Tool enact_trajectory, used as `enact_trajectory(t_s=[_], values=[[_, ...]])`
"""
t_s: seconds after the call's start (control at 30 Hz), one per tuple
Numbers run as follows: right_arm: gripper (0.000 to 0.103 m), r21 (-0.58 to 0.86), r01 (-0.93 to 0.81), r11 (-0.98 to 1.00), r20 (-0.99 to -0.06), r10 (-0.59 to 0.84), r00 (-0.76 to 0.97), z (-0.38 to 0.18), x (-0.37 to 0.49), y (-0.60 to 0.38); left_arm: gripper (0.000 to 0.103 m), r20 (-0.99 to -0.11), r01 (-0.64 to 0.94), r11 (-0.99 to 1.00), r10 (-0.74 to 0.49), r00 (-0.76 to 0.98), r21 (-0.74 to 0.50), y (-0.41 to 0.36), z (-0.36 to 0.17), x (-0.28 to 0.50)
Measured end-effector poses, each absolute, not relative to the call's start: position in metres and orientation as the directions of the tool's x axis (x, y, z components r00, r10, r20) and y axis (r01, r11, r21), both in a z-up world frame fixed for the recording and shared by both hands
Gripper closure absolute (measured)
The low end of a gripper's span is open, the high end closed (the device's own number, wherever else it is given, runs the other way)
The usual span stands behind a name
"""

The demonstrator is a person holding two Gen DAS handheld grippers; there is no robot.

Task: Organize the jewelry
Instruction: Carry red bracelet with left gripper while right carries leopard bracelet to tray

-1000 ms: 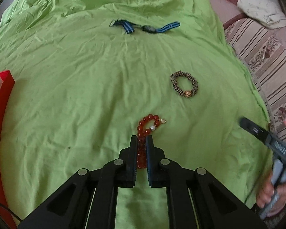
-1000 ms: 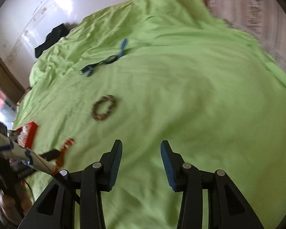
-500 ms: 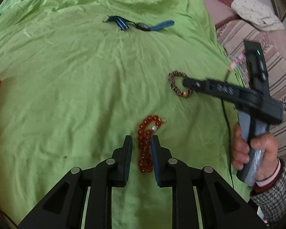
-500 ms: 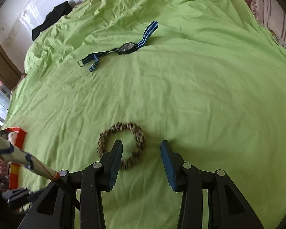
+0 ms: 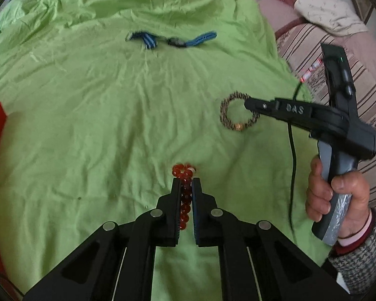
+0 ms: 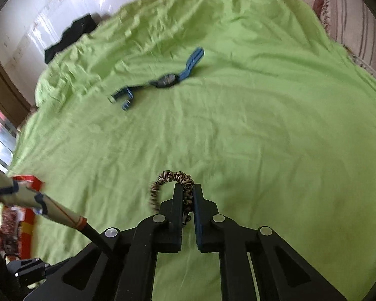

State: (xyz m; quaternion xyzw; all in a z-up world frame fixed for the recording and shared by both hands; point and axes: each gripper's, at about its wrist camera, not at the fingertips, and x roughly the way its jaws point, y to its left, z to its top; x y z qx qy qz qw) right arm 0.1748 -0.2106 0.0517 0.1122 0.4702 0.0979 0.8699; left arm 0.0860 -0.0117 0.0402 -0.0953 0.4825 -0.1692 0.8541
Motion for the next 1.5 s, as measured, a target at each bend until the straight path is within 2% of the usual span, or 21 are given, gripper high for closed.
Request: enact_trajectory(t_s=[0.17,0.37,0.8,1.27,1.5], values=[[0.095,0.315,-0.077,0.946,-0.77,0.302,0.561,0.077,0.145,-0.215,0.096,-0.756,0.193,0.919,-0.392,0.523,-0.344,-0.002,0.075,0.06],[0.095,0.326,-0.079,0.942,-0.752,0.309,0.582,0.099,0.104,-0.218,0.096,-0.738,0.19,0.933,-0.359,0.572,-0.306,0.006,0.104,0.024],[0.095,0.277,-0.048,0.96,-0.733,0.243,0.636,0.141,0.006,-0.234,0.096,-0.684,0.228,0.938,-0.347,0.642,-0.261,0.011,0.143,-0.034],[0.095,0.258,-0.102,0.961,-0.729,0.262,0.633,0.162,-0.015,-0.195,0.096,-0.655,0.184,0.953,-0.299,0.694,-0.241,0.047,0.153,-0.066],[0.095,0.276,-0.212,0.938,-0.728,0.347,0.591,0.159,-0.005,-0.137,0.096,-0.666,0.059,0.975,-0.189,0.721,-0.213,0.111,0.163,-0.077]])
